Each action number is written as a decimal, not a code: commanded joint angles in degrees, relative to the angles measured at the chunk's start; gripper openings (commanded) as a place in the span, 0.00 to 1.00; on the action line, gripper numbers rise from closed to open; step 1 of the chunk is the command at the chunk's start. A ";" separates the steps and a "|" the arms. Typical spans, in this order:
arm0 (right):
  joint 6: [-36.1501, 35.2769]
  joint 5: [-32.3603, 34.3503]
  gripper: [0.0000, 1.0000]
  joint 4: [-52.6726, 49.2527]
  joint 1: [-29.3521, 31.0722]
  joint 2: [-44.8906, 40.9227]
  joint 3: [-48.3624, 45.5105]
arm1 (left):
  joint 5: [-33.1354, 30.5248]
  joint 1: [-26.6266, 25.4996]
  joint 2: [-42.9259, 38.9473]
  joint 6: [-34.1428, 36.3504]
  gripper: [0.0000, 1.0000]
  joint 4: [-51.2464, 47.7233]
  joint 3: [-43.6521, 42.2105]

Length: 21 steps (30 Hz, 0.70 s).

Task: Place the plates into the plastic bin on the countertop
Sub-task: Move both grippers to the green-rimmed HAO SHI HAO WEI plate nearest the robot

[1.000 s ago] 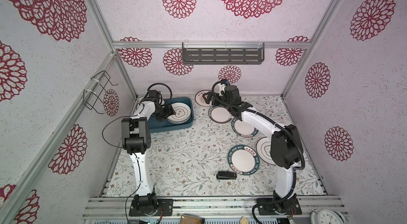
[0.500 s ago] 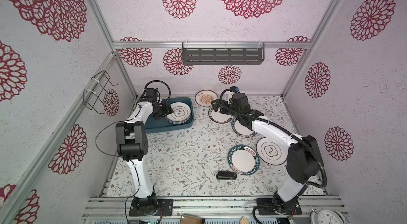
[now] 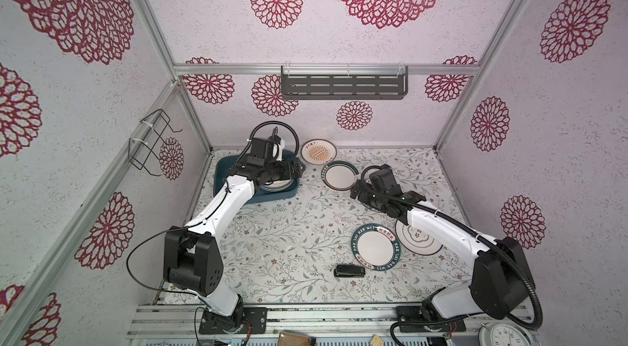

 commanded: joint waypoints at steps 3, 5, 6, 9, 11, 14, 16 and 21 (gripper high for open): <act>9.07 5.92 0.99 -10.63 1.03 -5.77 -4.20 | 1.73 -5.10 3.26 2.18 0.97 1.39 -0.33; 11.64 6.52 0.99 -13.81 1.12 -6.97 -6.05 | 2.04 -7.33 4.49 3.45 0.97 1.23 -0.12; 12.81 6.76 0.99 -14.98 1.19 -7.71 -6.91 | 2.18 -8.22 5.22 4.02 0.97 0.87 0.33; 16.50 6.75 0.99 -17.17 1.12 -10.74 -9.97 | 1.12 -11.36 7.99 6.25 0.97 -1.49 2.42; 18.92 7.32 0.99 -18.89 1.17 -13.37 -12.01 | -1.19 -13.87 9.88 8.47 0.97 -3.50 3.96; 21.60 7.39 0.99 -19.48 1.12 -16.58 -14.90 | -3.95 -16.08 12.02 11.18 0.97 -6.03 6.35; 22.80 6.48 0.99 -19.54 1.12 -17.94 -16.76 | -2.84 -16.28 12.54 11.26 0.97 -5.55 6.41; 25.36 5.64 0.99 -21.42 1.12 -20.53 -20.45 | -1.50 -16.34 12.27 10.43 0.97 -4.47 5.10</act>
